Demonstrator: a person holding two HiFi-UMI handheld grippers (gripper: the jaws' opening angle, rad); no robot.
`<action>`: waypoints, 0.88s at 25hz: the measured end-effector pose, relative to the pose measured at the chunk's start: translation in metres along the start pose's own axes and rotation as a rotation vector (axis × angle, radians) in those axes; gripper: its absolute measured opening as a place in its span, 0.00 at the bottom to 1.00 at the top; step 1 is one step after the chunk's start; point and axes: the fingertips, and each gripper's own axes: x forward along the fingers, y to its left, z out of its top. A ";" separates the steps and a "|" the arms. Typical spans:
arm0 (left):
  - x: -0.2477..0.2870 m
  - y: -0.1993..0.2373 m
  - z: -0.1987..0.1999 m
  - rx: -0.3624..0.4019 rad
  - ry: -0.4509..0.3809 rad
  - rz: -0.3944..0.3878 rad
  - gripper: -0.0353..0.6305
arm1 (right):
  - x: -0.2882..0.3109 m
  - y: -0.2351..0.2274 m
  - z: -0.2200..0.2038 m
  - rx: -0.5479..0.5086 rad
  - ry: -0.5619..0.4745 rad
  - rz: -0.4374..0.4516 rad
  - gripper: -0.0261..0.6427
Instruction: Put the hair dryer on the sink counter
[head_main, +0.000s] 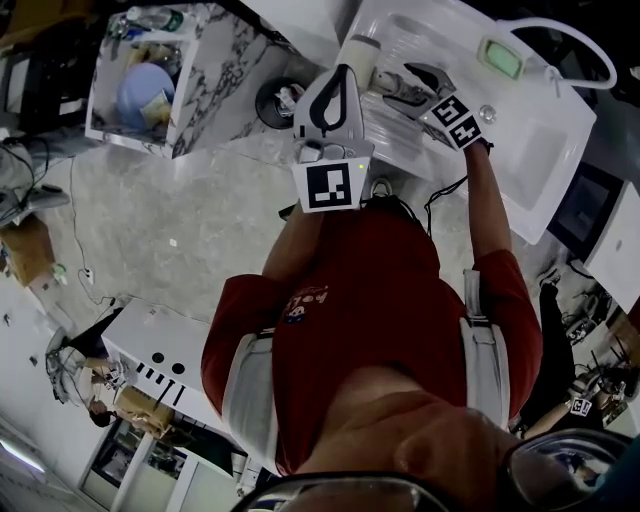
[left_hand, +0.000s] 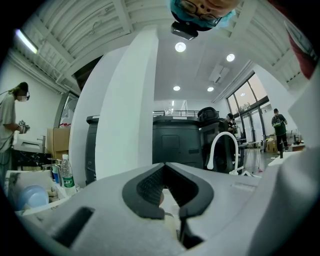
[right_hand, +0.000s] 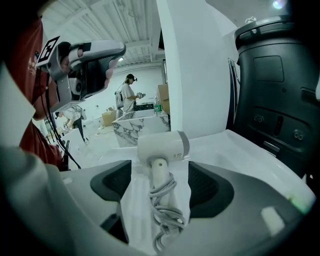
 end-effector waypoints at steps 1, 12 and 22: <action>-0.001 -0.002 0.001 0.002 -0.003 -0.002 0.06 | -0.004 0.001 0.002 0.003 -0.013 -0.008 0.57; -0.007 -0.032 0.015 0.024 -0.035 -0.015 0.06 | -0.068 0.011 0.033 0.071 -0.226 -0.140 0.57; -0.025 -0.053 0.009 0.085 -0.012 -0.019 0.06 | -0.135 0.041 0.070 0.040 -0.414 -0.215 0.57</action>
